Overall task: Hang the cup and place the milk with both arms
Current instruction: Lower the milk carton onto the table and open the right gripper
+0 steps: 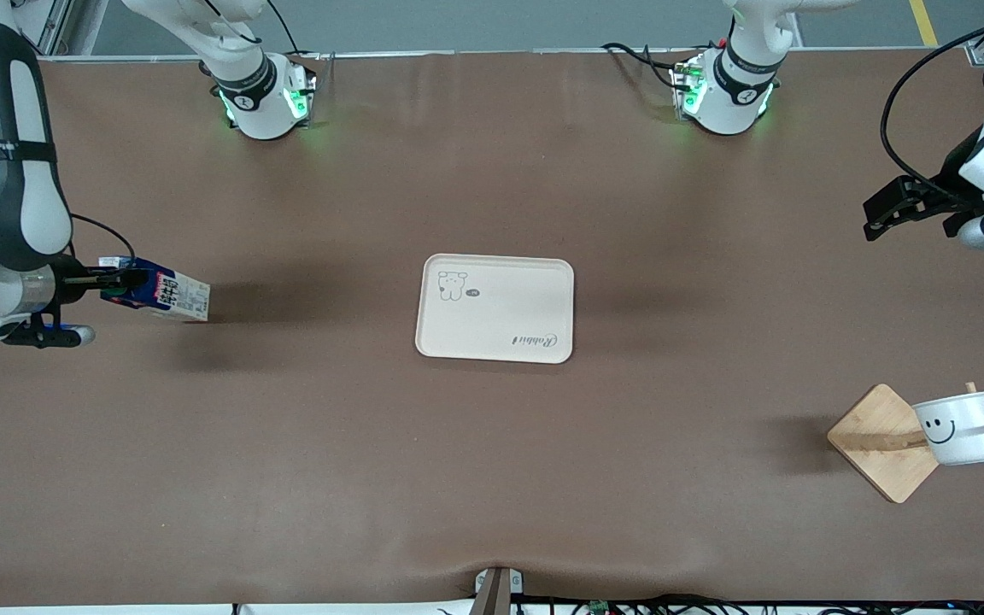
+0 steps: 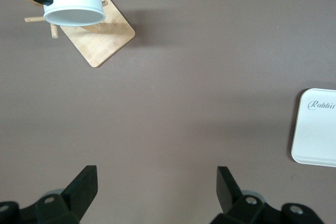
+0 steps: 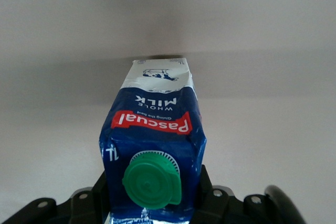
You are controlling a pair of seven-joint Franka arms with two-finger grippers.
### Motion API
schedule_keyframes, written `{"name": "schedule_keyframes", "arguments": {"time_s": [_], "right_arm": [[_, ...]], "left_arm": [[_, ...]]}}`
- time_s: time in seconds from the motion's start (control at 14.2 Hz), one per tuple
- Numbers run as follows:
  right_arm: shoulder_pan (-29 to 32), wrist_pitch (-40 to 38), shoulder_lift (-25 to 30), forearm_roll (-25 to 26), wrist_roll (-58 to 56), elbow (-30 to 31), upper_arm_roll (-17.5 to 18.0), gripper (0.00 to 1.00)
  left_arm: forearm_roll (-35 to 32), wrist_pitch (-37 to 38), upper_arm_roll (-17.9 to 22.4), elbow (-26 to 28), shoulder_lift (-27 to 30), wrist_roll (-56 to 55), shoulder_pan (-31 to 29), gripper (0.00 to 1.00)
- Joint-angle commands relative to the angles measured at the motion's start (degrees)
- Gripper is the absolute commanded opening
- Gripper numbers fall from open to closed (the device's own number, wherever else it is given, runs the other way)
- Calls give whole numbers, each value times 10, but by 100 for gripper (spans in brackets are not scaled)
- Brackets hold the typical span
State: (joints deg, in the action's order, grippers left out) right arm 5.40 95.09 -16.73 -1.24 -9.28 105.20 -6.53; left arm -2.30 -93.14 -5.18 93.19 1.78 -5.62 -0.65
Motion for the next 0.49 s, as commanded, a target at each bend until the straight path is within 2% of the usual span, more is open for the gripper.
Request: {"name": "schedule_keyframes", "arguments": {"time_s": [0.0,0.21,0.42], "right_arm": [[-1,18,28,12,13,33,13,0],[-7,22,27,12,29,40,14,0],[-15,68,30,12,34,76,14,0]], "left_arm": [[11,-7,-1,3,4,5,-2,100],[11,-7,-1,2,5,6,-3,100],[11,-5,0,1,5,7,-4,100]]}}
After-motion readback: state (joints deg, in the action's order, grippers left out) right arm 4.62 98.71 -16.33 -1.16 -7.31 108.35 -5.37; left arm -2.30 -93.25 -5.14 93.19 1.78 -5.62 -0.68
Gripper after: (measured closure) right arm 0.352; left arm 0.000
